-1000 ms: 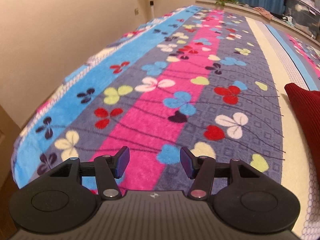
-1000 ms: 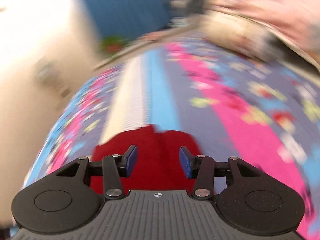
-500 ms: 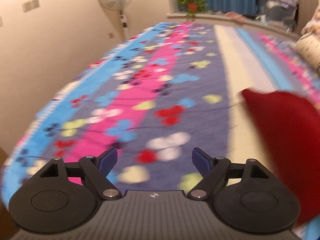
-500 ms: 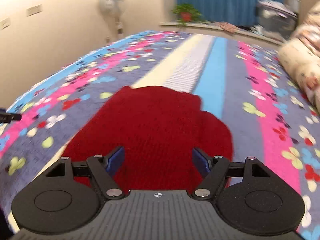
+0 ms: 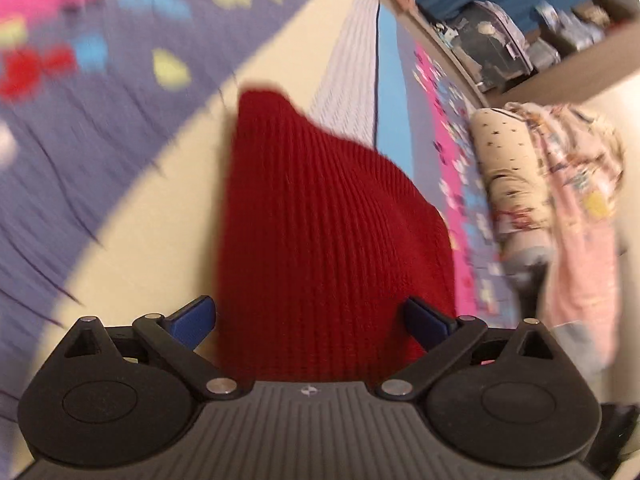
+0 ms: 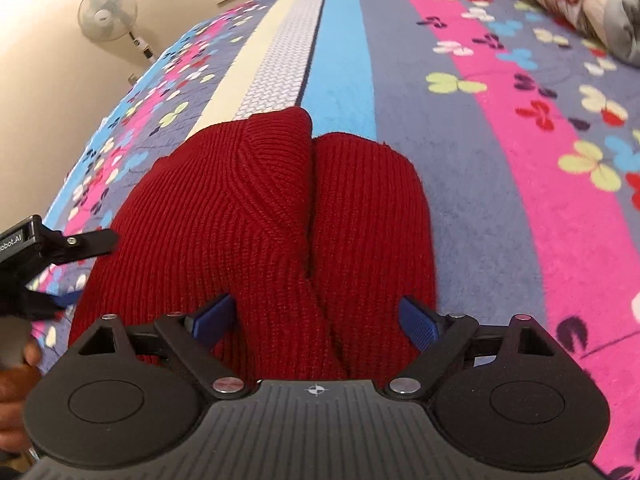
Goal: Fold small clothes
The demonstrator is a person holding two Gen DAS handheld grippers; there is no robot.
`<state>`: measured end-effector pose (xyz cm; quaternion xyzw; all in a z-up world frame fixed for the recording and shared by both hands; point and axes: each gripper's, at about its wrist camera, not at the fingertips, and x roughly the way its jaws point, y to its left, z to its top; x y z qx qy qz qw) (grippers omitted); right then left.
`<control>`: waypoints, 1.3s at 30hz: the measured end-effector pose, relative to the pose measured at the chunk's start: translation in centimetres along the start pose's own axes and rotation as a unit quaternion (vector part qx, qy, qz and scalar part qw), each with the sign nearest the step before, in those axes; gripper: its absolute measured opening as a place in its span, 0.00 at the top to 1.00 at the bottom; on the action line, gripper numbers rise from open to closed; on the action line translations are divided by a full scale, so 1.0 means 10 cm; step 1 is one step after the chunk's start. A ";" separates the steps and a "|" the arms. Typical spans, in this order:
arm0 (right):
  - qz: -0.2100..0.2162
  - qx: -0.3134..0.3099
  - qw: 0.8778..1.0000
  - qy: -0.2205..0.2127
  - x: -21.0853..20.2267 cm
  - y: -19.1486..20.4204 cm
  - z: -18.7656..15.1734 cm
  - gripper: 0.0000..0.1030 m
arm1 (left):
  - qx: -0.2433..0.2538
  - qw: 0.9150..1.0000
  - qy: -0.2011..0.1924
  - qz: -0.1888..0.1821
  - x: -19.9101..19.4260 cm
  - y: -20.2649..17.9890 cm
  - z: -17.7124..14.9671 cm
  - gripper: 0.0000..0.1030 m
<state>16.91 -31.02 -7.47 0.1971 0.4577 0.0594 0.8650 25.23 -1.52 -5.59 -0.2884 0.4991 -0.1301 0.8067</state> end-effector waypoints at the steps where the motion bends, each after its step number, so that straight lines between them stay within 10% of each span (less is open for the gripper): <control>1: 0.003 0.003 1.000 0.002 0.02 -0.01 0.01 0.11 | 0.001 1.000 0.000 0.001 0.06 0.01 0.00 0.01; 6: 0.012 0.019 1.000 0.005 0.05 -0.07 0.03 0.09 | -0.001 1.000 0.005 -0.005 0.24 0.05 0.06 0.06; 10: 0.014 0.019 1.000 -0.009 0.04 -0.05 0.03 0.17 | 0.071 0.997 -0.012 0.022 0.05 -0.16 0.04 0.36; 12: 0.029 0.008 0.999 -0.033 -0.01 0.00 0.04 0.51 | 0.113 0.993 -0.027 0.037 -0.09 -0.35 0.00 0.39; 15: 0.054 0.013 0.997 -0.053 -0.06 0.03 0.07 0.71 | 0.144 0.987 -0.062 0.038 -0.38 -0.55 -0.03 0.42; 19: 0.138 0.035 0.987 -0.079 -0.08 0.09 0.11 0.80 | 0.194 0.971 -0.124 0.064 -0.89 -0.71 0.01 0.43; 26: 0.183 -0.067 0.975 -0.110 -0.02 0.60 0.05 1.00 | 0.156 0.972 -0.134 0.115 -1.34 -0.22 0.26 0.35; 31: 0.122 -0.064 0.990 -0.019 0.42 0.59 -0.02 1.00 | 0.125 0.963 -0.085 0.225 -1.23 0.26 0.37 0.29; 36: 0.140 -0.070 0.986 -0.065 0.19 0.64 0.04 0.95 | 0.167 0.951 -0.158 0.204 -1.81 0.26 0.15 0.24; 39: 0.187 -0.075 0.975 -0.096 0.01 0.65 0.09 0.73 | 0.224 0.946 -0.142 0.187 -1.90 0.16 -0.11 0.44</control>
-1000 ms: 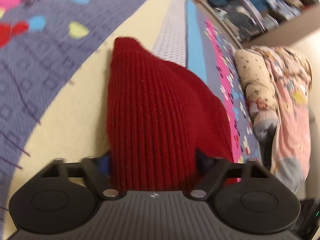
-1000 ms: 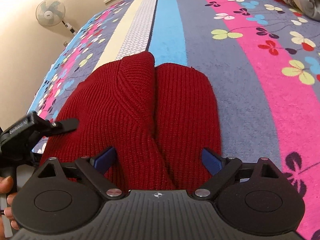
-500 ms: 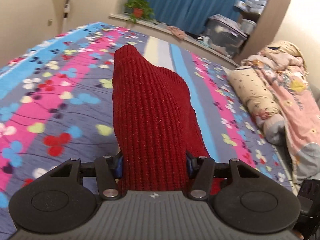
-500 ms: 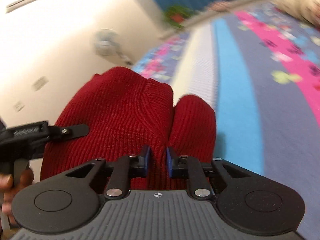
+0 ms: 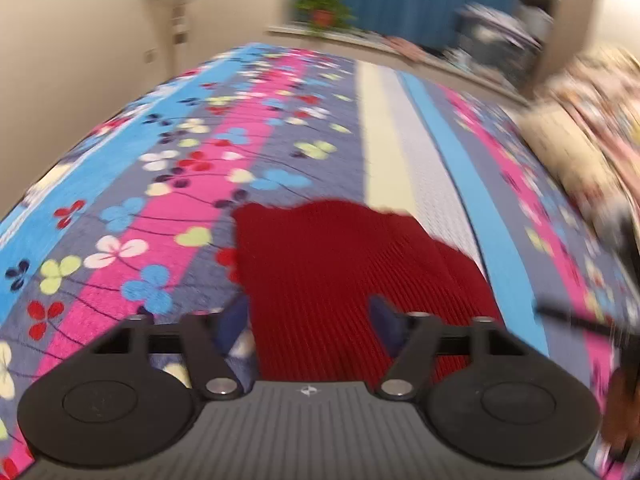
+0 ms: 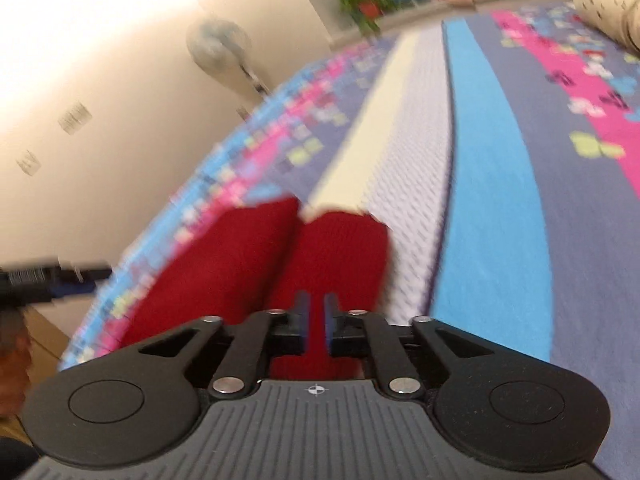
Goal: Fold small clothes
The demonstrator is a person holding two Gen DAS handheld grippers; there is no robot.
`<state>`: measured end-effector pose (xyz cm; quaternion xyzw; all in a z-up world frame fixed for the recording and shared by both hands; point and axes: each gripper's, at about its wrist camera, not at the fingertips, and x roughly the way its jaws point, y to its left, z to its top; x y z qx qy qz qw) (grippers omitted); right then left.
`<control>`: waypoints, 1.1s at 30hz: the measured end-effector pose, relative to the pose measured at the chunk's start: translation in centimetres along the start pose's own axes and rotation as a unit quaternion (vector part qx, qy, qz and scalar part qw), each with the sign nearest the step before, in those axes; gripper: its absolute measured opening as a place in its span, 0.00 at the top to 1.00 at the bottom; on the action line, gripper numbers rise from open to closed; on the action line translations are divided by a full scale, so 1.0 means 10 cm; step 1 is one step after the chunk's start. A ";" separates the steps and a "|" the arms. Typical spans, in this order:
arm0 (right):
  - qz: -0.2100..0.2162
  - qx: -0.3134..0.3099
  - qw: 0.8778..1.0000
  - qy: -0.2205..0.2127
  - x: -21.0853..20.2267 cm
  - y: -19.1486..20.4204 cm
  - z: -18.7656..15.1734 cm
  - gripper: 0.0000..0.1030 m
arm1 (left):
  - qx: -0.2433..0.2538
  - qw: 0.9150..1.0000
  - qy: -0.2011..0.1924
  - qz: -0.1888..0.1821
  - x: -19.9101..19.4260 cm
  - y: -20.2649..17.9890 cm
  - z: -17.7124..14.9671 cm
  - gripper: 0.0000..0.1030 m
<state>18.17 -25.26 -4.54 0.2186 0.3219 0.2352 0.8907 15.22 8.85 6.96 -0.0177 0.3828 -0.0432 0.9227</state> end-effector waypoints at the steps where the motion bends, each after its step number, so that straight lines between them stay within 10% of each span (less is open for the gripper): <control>1: 0.022 -0.010 1.000 0.002 -0.02 0.06 0.00 0.68 | 0.021 1.000 0.001 -0.003 -0.02 -0.06 -0.07 0.58; 4: 0.072 -0.060 0.995 0.038 0.07 0.24 -0.06 0.67 | 0.087 0.996 0.026 -0.012 0.14 -0.35 -0.33 0.82; 8: -0.022 -0.140 0.980 0.142 0.48 0.29 -0.38 0.67 | 0.153 0.988 0.016 0.021 0.28 -0.65 -0.55 0.79; 12: -0.014 -0.126 0.984 0.122 0.39 0.33 -0.32 0.67 | 0.128 0.992 -0.015 -0.005 -0.05 -0.57 -0.51 0.74; 17: -0.042 -0.167 0.977 0.126 0.42 0.39 -0.49 0.66 | 0.133 0.990 0.044 0.021 0.27 -0.52 -0.77 0.73; 22: -0.110 -0.175 0.977 0.057 -0.08 0.61 -0.46 0.58 | 0.147 0.988 -0.035 0.008 -0.35 -0.64 -0.72 0.16; 27: -0.143 -0.148 0.977 -0.045 -0.83 0.85 -0.38 0.26 | 0.129 0.985 -0.116 0.017 -1.01 -0.68 -0.84 0.08; 33: -0.141 -0.135 0.974 -0.117 -1.42 1.13 -0.58 0.17 | 0.093 0.981 -0.170 0.016 -1.49 -0.77 -1.19 0.05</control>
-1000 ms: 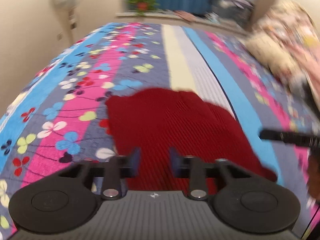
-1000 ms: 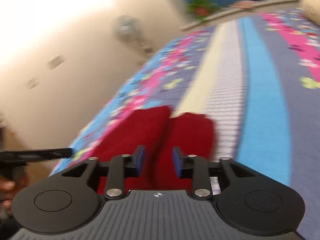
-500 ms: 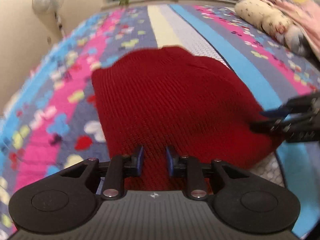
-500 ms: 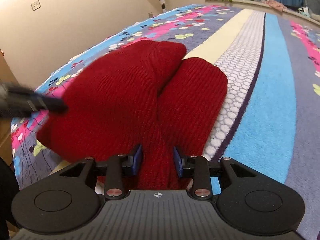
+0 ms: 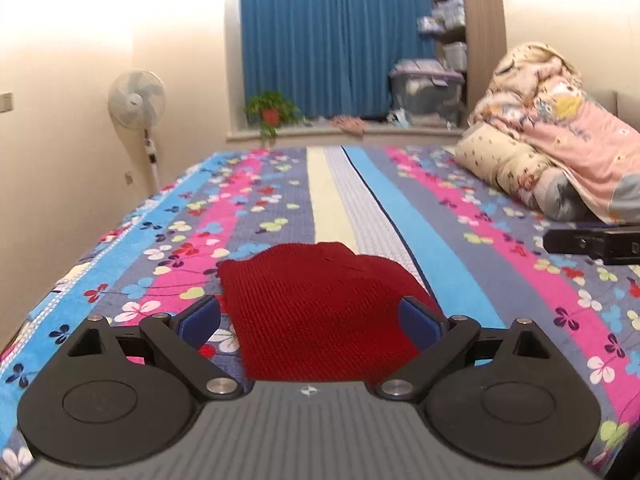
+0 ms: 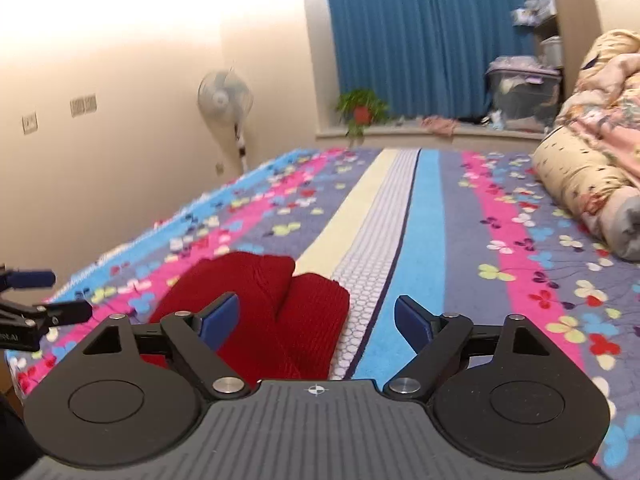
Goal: Fold small clothes
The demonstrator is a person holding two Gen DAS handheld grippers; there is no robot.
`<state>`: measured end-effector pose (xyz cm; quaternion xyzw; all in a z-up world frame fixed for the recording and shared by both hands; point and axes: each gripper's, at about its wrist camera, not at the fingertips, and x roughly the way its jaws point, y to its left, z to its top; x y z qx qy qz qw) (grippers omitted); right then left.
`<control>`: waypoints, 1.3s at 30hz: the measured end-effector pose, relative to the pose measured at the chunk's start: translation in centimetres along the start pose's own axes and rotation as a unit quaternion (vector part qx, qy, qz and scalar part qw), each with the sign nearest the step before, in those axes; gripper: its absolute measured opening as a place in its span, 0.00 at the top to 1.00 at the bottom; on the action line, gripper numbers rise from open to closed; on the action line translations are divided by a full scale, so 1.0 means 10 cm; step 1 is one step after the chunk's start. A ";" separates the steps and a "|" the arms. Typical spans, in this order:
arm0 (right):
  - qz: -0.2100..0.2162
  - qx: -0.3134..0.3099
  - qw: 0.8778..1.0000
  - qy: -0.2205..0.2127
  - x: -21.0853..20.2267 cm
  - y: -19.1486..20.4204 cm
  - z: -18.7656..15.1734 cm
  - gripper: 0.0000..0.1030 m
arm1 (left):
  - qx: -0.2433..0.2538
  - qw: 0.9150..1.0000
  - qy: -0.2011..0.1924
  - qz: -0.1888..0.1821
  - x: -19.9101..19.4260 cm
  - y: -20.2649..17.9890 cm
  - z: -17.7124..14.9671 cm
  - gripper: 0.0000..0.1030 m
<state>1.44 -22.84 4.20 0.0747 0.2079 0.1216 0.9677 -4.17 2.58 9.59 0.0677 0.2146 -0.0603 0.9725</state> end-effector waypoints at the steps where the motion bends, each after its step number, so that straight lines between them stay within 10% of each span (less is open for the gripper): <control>1: 0.001 0.010 1.000 -0.001 -0.03 0.02 -0.05 0.17 | -0.005 1.000 -0.003 0.009 -0.03 -0.03 -0.04 0.05; 17: -0.026 0.024 0.996 0.081 0.41 0.11 -0.65 0.17 | -0.059 0.989 0.107 0.082 0.38 -0.15 -0.43 0.01; 39: 0.011 -0.045 0.996 0.081 0.55 0.43 -0.66 0.16 | -0.056 0.990 0.110 0.070 0.46 -0.15 -0.47 0.01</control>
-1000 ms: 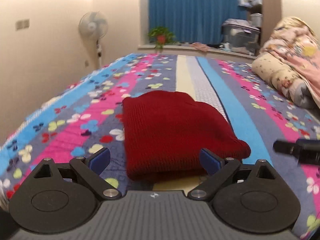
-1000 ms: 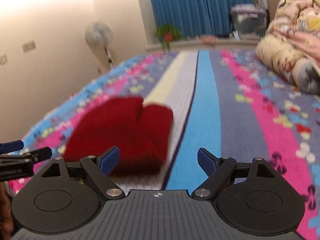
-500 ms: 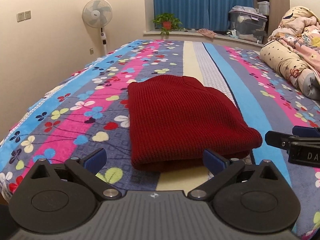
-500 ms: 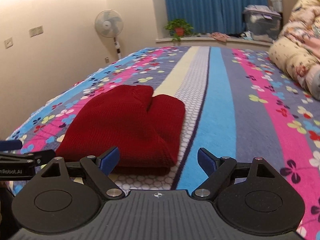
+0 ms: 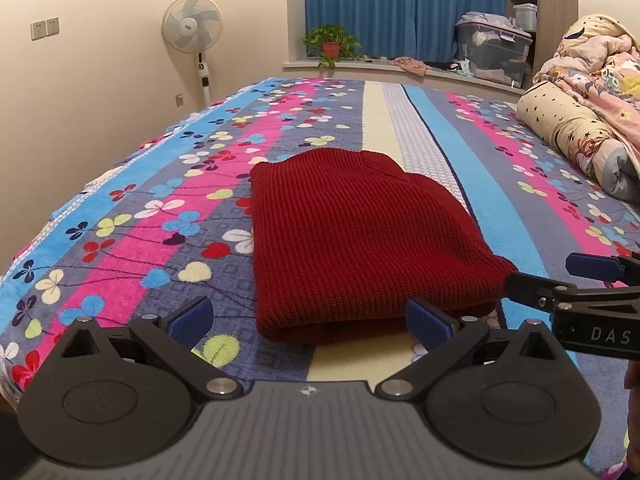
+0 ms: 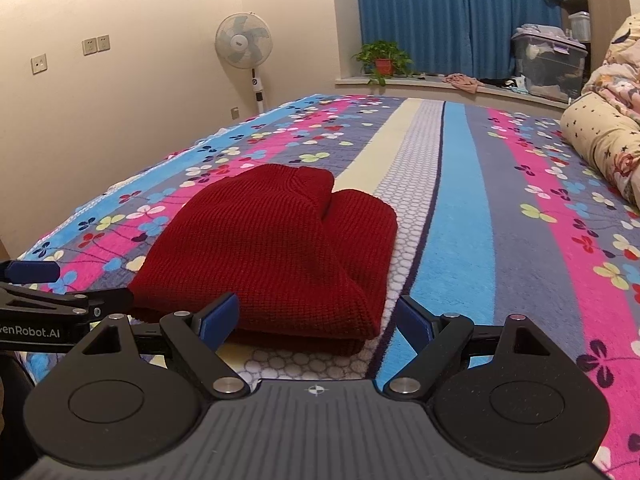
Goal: Fold small clothes
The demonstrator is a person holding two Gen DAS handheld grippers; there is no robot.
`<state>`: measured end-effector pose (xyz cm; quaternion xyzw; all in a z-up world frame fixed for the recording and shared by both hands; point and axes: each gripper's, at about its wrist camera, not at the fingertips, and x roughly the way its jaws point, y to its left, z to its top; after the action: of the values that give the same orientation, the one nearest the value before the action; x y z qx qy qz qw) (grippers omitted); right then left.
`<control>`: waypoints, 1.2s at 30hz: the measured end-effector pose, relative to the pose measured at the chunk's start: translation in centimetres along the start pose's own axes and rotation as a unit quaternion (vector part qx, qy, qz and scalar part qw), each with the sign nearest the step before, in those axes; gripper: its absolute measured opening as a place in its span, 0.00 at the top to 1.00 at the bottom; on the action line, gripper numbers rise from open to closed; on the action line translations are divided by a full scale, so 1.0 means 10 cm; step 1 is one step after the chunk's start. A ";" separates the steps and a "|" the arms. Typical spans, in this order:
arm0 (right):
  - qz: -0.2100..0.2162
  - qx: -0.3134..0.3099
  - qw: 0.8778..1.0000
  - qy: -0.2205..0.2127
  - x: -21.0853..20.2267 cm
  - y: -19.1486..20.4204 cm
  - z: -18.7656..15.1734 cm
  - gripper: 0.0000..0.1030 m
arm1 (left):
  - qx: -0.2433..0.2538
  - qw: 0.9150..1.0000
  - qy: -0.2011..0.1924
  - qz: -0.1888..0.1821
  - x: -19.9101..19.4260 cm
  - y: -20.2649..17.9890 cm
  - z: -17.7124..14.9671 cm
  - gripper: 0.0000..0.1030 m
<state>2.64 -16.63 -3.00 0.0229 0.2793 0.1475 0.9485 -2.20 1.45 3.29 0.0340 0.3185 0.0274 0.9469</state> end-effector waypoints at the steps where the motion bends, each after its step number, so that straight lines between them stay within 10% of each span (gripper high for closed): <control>1: 0.001 -0.001 1.000 0.001 0.01 0.01 0.00 0.16 | 0.000 1.000 0.000 -0.001 0.01 0.01 0.00 0.01; 36: 0.013 -0.011 1.000 -0.001 0.01 0.08 0.00 0.16 | 0.006 1.000 0.001 -0.003 0.05 -0.04 -0.01 0.01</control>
<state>2.52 -15.82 -2.96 0.0160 0.2759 0.1633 0.9471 -1.84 1.11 2.81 0.0383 0.3197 0.0225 0.9465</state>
